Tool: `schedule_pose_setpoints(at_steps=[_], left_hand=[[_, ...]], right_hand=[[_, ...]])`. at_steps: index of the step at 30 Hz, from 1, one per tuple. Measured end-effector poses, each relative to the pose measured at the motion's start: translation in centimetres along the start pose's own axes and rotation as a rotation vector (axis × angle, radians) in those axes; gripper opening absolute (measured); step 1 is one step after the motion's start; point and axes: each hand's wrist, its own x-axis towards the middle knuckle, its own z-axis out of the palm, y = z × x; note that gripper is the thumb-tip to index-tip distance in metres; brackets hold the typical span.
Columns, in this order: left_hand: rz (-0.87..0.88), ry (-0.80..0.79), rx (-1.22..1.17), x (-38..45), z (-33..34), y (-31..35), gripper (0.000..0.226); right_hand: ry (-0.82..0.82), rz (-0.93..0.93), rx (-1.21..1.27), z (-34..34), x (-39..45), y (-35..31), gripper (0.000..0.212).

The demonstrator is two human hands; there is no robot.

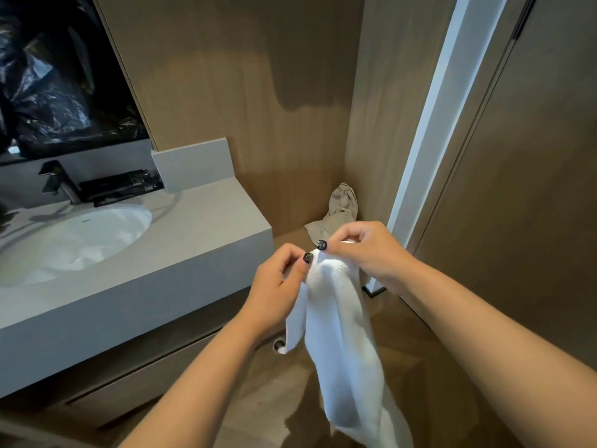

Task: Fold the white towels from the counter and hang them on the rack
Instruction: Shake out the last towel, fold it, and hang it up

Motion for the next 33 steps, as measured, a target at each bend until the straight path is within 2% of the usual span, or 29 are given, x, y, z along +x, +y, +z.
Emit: schedule_pose_setpoints(at_steps=[3, 6, 8, 11, 16, 21, 23, 27, 31, 33], left_hand=[[-0.044, 0.102, 0.005, 0.1, 1.3, 0.4, 0.024], [-0.177, 0.258, -0.127, 0.5, 2.5, 1.2, 0.028], [-0.265, 0.333, -0.226, 0.9, 2.5, 1.5, 0.035], [-0.28, 0.343, -0.18, 1.4, 1.8, 1.5, 0.041], [-0.106, 0.301, -0.073, 0.7, -0.2, 1.8, 0.049], [-0.028, 0.202, 0.223, 0.8, -2.2, 2.6, 0.037], [0.0, 0.253, 0.25, 1.1, -2.4, 2.6, 0.036], [-0.013, 0.388, 0.072, 0.5, -1.9, 2.3, 0.038], [-0.154, 0.604, -0.099, 0.2, -4.3, 1.1, 0.035], [-0.211, 0.722, -0.214, 0.1, -6.6, 0.5, 0.035]], right_hand=[[0.128, 0.124, 0.226, 1.2, -1.3, 2.6, 0.014], [0.134, 0.282, 0.414, 3.4, -3.5, 6.3, 0.029], [0.141, 0.3, 0.343, 4.5, -4.7, 8.2, 0.031], [0.235, 0.2, 0.258, 4.4, -4.7, 8.7, 0.031], [0.182, -0.043, 0.12, 3.6, -2.9, 7.0, 0.032], [0.078, -0.15, 0.021, 4.1, -1.0, 5.5, 0.027], [0.064, -0.165, 0.025, 4.5, -0.6, 5.1, 0.036], [0.117, -0.147, 0.064, 5.1, -0.1, 5.3, 0.048], [0.092, -0.147, -0.111, 3.9, 0.2, 7.1, 0.055], [0.078, -0.144, -0.204, 2.3, 0.1, 8.1, 0.051]])
